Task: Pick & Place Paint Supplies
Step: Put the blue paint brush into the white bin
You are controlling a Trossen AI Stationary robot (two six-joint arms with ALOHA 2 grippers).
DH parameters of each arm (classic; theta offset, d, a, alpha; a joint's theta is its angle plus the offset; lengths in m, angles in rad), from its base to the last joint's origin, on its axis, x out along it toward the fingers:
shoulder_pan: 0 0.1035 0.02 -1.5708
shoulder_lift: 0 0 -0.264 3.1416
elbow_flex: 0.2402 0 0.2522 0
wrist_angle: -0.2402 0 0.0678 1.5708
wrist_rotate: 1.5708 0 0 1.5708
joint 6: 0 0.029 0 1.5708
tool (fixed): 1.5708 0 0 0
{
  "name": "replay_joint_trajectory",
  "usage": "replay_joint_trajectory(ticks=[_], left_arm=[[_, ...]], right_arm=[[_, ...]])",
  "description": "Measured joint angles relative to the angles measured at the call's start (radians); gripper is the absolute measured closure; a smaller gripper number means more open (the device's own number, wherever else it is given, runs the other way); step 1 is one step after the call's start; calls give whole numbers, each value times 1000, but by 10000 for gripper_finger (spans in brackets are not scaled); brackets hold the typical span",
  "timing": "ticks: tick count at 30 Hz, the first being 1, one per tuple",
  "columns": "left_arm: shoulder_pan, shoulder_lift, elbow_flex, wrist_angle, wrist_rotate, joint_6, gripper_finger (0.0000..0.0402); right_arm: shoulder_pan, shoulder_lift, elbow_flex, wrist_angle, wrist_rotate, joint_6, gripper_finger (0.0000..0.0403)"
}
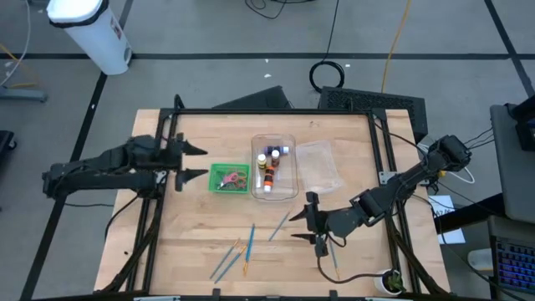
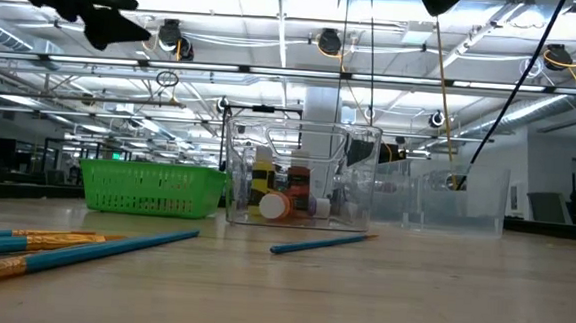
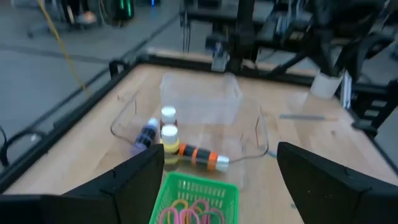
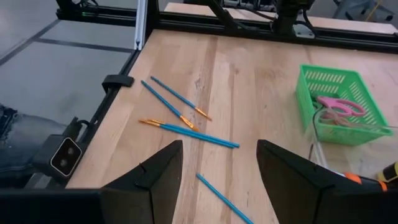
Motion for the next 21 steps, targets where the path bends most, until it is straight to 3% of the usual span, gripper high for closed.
replay_joint_trajectory(ticks=[11,15,21], left_arm=[[-32,-280,-185,31,0,-20,76],[-36,-321,-240,57,0,-40,79],[-36,-327,-256,68,0,-41,89]], right_arm=[[0,0,0,-5,-2,3,206],[-10,7,0,-15,-102,4,206],[-24,107,-1,26,-125,-65,206]])
